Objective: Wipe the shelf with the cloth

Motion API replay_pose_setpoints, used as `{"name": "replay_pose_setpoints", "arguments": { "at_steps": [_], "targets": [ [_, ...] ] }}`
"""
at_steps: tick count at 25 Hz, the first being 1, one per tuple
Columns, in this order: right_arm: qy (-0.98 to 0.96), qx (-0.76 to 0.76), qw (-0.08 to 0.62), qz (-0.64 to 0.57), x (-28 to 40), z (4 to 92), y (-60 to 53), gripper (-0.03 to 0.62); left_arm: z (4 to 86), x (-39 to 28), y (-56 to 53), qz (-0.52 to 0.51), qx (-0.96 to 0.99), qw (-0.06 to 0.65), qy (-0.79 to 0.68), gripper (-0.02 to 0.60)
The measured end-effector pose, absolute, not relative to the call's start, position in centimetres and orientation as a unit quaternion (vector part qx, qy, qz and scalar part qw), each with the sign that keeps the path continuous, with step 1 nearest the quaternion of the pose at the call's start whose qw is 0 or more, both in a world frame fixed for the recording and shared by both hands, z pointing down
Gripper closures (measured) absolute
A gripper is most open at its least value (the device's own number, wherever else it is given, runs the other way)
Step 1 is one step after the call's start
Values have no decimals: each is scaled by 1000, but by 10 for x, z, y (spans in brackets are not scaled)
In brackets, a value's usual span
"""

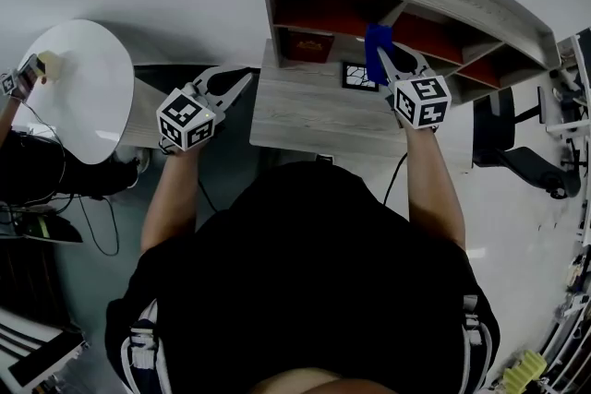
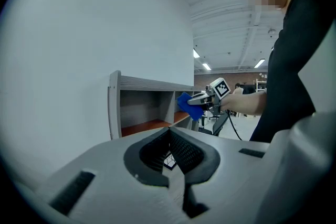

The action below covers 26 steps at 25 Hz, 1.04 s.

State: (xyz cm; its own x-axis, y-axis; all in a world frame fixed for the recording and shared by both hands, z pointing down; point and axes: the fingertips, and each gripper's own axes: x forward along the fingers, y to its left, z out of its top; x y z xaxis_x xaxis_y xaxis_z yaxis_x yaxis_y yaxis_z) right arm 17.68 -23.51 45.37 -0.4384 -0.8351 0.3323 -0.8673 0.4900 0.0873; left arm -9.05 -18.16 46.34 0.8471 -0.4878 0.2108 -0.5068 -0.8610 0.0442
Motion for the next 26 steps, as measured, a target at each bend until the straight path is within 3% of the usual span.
{"name": "replay_pose_setpoints", "arguments": {
  "at_steps": [26],
  "targets": [
    [-843, 515, 140, 65, 190, 448, -227, 531, 474, -90, -165, 96, 958, 64, -262, 565]
  ]
}}
